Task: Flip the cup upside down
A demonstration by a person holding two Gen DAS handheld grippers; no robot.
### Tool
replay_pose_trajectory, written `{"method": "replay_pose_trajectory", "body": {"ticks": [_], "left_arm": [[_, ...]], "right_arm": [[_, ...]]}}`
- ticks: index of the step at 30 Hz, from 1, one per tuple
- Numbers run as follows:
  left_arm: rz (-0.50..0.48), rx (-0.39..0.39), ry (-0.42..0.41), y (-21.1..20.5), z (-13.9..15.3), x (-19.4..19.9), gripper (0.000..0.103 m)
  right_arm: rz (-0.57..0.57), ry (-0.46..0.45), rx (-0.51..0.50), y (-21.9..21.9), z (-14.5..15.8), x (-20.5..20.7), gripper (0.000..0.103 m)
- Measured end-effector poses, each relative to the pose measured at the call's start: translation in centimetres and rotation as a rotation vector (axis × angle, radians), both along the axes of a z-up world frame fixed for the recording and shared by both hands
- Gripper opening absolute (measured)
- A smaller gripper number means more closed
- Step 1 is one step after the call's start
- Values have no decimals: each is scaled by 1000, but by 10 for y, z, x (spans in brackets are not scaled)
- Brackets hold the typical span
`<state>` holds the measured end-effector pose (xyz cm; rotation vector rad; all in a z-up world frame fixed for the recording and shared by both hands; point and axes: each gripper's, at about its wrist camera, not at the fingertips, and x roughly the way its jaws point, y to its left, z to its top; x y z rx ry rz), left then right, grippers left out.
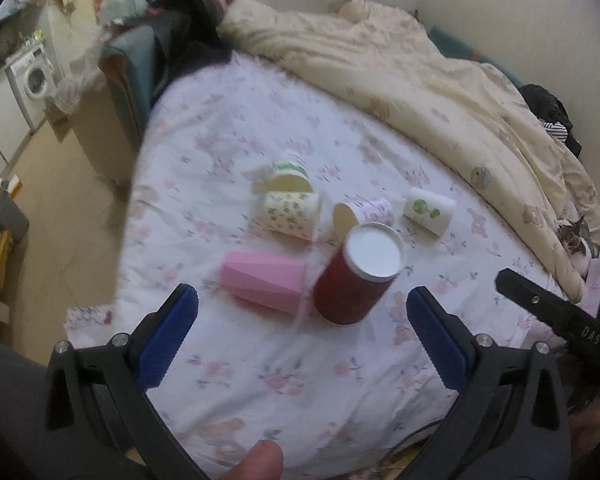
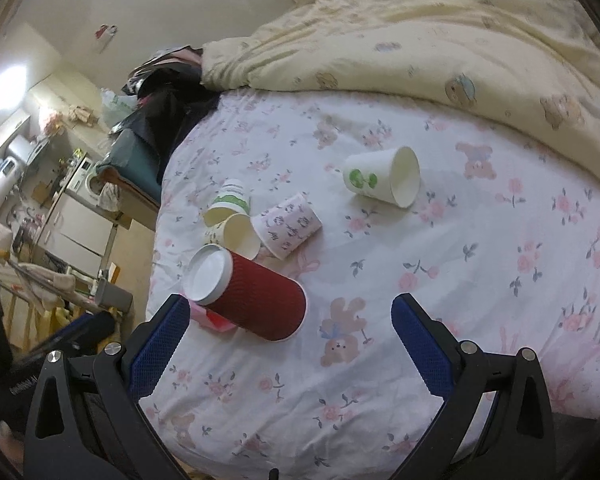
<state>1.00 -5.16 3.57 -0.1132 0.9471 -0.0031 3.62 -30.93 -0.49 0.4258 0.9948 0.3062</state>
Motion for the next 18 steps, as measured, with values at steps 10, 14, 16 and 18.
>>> {"method": "replay_pose_trajectory", "body": {"ticks": [10,14,16,18], "left_arm": [[67,121,-103,33,-1,-40,103],[81,173,-141,31,-10,-55,103],[88,148,-141,35,-18,-59,103],[92,134,-124,37,-25,-61,103]], "right_arm": [[66,-156,-117,37,26,-49,103],[85,-177,-153,47,20,-58,103],[98,-182,-185,52,15,-61,103],[101,-193,-211,55,14,-63,103]]}}
